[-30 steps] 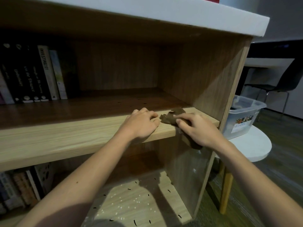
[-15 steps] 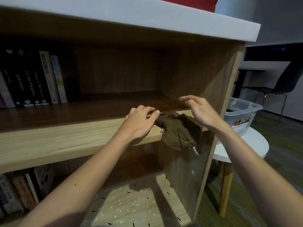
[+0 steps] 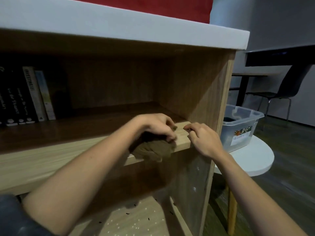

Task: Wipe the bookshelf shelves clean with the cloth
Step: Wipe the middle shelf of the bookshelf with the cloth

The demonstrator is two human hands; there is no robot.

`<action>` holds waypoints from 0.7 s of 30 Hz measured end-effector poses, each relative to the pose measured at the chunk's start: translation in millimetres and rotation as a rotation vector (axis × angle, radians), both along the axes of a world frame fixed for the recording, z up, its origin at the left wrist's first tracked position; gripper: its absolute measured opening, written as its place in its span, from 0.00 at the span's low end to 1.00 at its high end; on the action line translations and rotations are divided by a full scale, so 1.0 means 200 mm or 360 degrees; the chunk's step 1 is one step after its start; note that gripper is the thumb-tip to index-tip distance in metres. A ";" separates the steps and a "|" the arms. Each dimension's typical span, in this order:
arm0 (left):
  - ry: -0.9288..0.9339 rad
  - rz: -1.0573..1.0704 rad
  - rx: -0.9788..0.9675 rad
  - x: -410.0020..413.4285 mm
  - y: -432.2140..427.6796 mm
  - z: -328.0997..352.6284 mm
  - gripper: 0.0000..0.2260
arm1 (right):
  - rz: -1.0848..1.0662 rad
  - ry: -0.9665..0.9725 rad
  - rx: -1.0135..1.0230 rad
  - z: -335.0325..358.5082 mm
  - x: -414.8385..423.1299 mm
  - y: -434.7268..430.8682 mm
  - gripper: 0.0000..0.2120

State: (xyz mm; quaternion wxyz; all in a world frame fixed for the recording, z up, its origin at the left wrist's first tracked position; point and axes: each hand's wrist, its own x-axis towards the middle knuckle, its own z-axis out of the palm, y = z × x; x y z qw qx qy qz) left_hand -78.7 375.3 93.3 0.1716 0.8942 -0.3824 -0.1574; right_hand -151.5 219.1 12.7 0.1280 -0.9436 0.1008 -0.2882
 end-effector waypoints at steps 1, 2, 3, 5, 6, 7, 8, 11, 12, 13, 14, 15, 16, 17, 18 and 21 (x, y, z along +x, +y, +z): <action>0.0002 0.0069 -0.0078 0.05 0.01 0.00 0.26 | 0.0001 -0.0001 0.0002 0.00 0.00 0.00 0.15; -0.0042 0.0175 -0.0184 0.10 0.02 -0.01 0.26 | -0.0006 -0.0002 -0.0005 0.00 0.00 0.00 0.15; -0.0092 0.0280 -0.0306 0.16 0.00 -0.04 0.25 | -0.0017 -0.0006 -0.0017 0.00 0.01 0.00 0.15; -0.0125 0.0414 -0.0551 0.24 -0.08 -0.10 0.24 | -0.0028 -0.0009 -0.0053 -0.01 0.01 -0.01 0.16; -0.0115 0.0420 -0.0627 0.26 -0.14 -0.11 0.23 | -0.0031 -0.0010 -0.0061 -0.01 0.02 -0.01 0.17; -0.0102 0.0396 -0.0677 0.28 -0.21 -0.12 0.22 | -0.0036 -0.0010 -0.0068 -0.01 0.02 -0.01 0.18; -0.0094 0.0343 -0.0688 0.28 -0.28 -0.12 0.21 | -0.0050 -0.0019 -0.0069 -0.02 0.02 -0.02 0.20; -0.0145 0.0104 -0.0518 0.27 -0.39 -0.14 0.18 | -0.0090 -0.0065 -0.0092 -0.04 0.04 -0.02 0.23; -0.0125 0.0014 -0.0431 0.27 -0.38 -0.14 0.17 | -0.0102 -0.0080 -0.0107 -0.04 0.04 -0.02 0.24; -0.0071 -0.0087 -0.0346 0.27 -0.34 -0.13 0.17 | -0.0109 -0.0089 -0.0119 -0.04 0.04 -0.02 0.24; 0.0016 -0.0194 -0.0264 0.28 -0.28 -0.12 0.18 | -0.0119 -0.0096 -0.0120 -0.05 0.05 -0.02 0.24; 0.0109 -0.0286 -0.0200 0.30 -0.21 -0.11 0.18 | -0.0125 -0.0102 -0.0120 -0.05 0.05 -0.02 0.24; 0.0153 -0.0341 -0.0145 0.31 -0.16 -0.11 0.19 | -0.0125 -0.0108 -0.0118 -0.05 0.05 -0.02 0.24; 0.0130 -0.0361 -0.0117 0.32 -0.12 -0.11 0.19 | -0.0126 -0.0115 -0.0111 -0.05 0.05 -0.02 0.24; 0.0053 -0.0338 -0.0122 0.33 -0.11 -0.12 0.18 | -0.0131 -0.0118 -0.0104 -0.05 0.05 -0.02 0.24; -0.0149 -0.0120 -0.0161 0.31 -0.24 -0.14 0.17 | -0.0144 -0.0122 -0.0103 -0.05 0.06 -0.02 0.24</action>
